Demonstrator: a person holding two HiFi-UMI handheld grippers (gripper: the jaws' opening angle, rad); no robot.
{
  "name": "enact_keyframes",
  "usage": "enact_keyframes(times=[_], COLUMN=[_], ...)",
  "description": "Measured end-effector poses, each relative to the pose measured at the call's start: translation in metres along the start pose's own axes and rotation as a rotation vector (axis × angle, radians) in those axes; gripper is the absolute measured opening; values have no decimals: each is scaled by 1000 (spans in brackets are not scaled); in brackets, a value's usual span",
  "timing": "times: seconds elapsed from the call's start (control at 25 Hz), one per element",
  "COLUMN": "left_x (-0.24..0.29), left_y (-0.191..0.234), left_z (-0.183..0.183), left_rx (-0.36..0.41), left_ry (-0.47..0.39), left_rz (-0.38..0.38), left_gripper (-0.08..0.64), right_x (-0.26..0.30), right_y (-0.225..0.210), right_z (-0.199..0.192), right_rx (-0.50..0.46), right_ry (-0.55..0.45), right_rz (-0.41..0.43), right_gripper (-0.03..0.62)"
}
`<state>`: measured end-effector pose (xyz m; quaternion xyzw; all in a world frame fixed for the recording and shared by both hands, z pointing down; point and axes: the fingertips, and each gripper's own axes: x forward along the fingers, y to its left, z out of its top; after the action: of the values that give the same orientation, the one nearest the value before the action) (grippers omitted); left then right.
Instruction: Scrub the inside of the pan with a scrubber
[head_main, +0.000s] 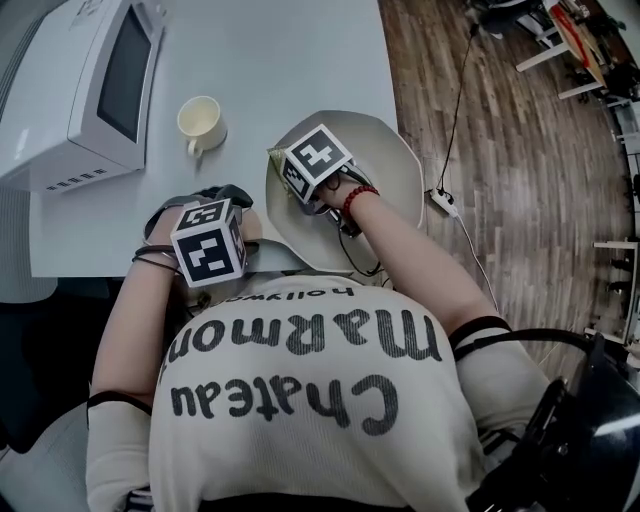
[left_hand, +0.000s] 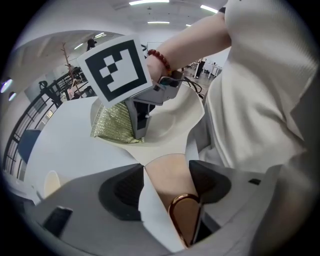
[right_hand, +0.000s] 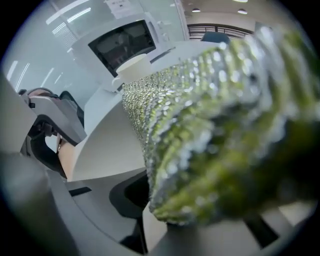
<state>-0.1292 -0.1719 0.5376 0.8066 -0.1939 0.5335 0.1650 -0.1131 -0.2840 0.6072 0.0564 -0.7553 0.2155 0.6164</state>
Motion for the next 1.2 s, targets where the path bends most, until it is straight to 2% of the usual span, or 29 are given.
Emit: enact_keyframes(times=[0.16, 0.36, 0.56, 0.68, 0.84, 1.04, 1.2], left_x=[-2, -2, -4, -6, -6, -5, -5], left_y=[0, 1, -2, -6, -3, -2, -1], left_z=[2, 1, 0, 4, 5, 5, 8], left_rx=[-16, -32, -31, -31, -45, -44, -42], left_ry=[-28, -59, -59, -67, -88, -77, -72], left_rz=[-8, -19, -13, -7, -1, 0, 8], left_gripper=[296, 295, 295, 295, 288, 285, 284], right_x=[-1, -9, -31, -42, -49, -54, -56], right_y=[-15, -42, -86, -102, -115, -118, -137], right_z=[-4, -20, -61, -87, -102, -116, -113], right_rx=[77, 231, 322, 368, 383, 448, 405], right_ry=[29, 38, 54, 85, 127, 154, 157], right_rz=[-73, -87, -225, -281, -351, -356, -410], right_gripper=[60, 60, 60, 58, 57, 54, 54])
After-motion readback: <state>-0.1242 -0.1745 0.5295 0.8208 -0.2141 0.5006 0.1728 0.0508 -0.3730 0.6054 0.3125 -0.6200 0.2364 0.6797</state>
